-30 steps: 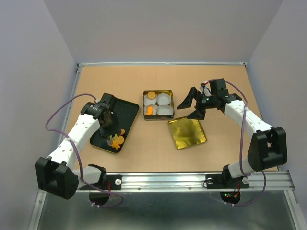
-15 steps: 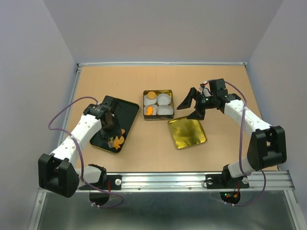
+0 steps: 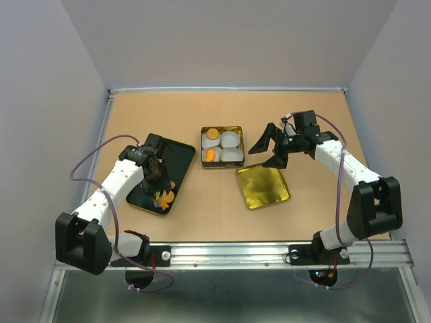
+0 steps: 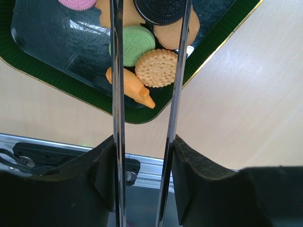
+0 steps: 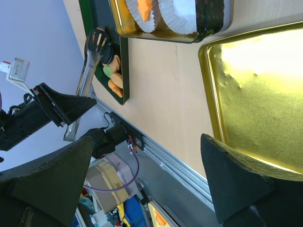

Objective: Pack the cookies

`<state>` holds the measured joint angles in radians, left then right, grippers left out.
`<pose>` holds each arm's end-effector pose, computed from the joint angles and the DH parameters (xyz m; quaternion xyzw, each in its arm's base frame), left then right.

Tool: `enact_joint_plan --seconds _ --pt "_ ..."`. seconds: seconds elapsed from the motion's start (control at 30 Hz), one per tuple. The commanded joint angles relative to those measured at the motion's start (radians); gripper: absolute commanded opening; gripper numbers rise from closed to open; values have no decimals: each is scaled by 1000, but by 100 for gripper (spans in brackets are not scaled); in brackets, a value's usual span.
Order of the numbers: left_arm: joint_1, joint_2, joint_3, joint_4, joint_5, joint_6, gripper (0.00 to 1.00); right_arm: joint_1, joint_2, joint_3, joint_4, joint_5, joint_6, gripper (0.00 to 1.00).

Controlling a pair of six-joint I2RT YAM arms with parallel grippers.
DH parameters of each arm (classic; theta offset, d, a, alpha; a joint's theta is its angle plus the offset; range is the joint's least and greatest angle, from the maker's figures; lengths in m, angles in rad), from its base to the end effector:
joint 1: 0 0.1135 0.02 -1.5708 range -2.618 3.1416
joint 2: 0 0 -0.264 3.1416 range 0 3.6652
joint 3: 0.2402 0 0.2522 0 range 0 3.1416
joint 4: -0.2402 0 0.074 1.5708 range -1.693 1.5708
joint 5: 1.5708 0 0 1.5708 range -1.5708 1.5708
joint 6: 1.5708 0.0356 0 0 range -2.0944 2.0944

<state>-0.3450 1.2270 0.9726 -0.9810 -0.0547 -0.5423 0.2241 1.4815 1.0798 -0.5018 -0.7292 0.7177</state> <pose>0.2070 -0.0723 0.2550 -0.1016 0.9804 -0.0473 0.1623 0.2946 0.0915 0.2569 0.1024 0.8845 0.4391 0.1198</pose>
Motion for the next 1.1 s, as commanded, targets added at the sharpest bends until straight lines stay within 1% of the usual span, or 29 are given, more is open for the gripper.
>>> enact_joint_plan --seconds 0.0,0.17,0.5,0.63,0.7,0.8,0.83,0.9,0.97,1.07 --pt "4 -12 -15 -1 7 10 51 6 0 6 3 -1 -15 100" --pt "3 -15 -23 5 13 8 47 6 -1 3 3 -3 -14 100" --pt "3 12 14 7 9 18 37 6 -3 8 2 4 -14 100" --pt "3 28 40 -1 3 28 26 6 -4 9 3 7 -14 100" --pt "3 35 64 -10 1 30 25 6 -4 12 2 7 -14 100" --pt "3 51 113 -22 -4 39 17 6 -6 14 3 11 -14 100" --pt "4 57 124 -25 -8 42 10 4 -4 14 3 13 -12 100" --pt "5 74 149 -35 -17 50 2 6 -4 15 3 14 -14 100" --pt "5 83 153 -33 -17 56 0 6 -6 20 2 16 -15 100" --pt "5 86 158 -30 -16 59 0 6 -7 23 2 19 -14 100"
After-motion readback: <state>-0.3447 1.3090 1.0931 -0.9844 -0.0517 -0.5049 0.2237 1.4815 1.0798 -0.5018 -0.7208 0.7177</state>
